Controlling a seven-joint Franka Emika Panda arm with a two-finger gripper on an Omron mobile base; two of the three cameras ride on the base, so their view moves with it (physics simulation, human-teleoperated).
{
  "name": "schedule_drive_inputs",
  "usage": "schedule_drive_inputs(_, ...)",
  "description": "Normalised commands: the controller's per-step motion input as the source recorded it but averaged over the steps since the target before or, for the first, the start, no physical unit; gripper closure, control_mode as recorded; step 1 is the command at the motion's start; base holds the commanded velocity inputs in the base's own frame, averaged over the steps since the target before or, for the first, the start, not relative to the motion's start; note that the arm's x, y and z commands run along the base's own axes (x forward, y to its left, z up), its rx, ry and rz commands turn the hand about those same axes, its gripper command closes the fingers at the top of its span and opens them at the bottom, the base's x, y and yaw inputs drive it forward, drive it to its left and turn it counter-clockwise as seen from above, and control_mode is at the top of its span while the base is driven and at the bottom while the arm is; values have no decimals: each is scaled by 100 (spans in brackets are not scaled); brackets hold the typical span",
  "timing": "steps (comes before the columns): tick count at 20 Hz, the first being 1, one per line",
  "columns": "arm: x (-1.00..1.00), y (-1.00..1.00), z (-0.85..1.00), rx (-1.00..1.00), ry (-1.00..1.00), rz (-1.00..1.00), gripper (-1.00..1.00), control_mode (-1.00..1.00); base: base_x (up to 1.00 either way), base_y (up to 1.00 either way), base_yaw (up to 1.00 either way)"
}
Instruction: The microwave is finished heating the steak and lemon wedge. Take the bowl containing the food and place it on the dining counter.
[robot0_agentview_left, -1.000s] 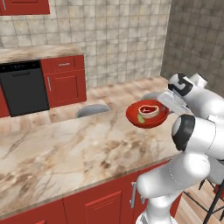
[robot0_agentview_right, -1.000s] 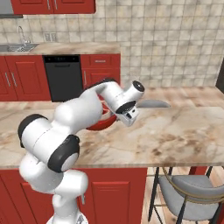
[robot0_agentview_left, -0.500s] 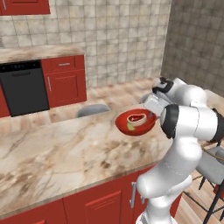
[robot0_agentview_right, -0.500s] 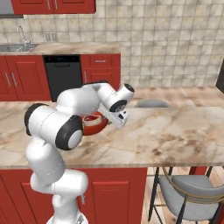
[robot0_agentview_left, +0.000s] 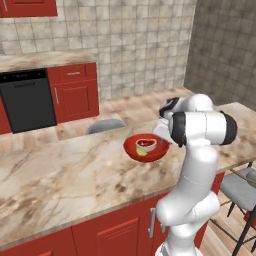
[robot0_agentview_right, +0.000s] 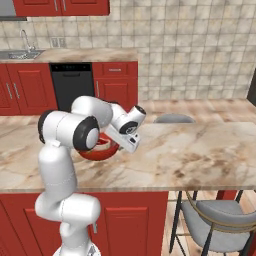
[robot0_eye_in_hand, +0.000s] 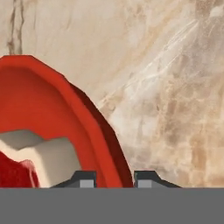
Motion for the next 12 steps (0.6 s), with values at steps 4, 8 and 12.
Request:
schedule_drive_inputs(4,35,0,-47,0,-7,1,100,-100,0,0,0)
schedule_drive_inputs(8,24,0,-22,0,-4,0,-100,-100,0,0,0)
schedule_drive_inputs(12,0,3,2,0,0,-1,-100,-100,0,0,0)
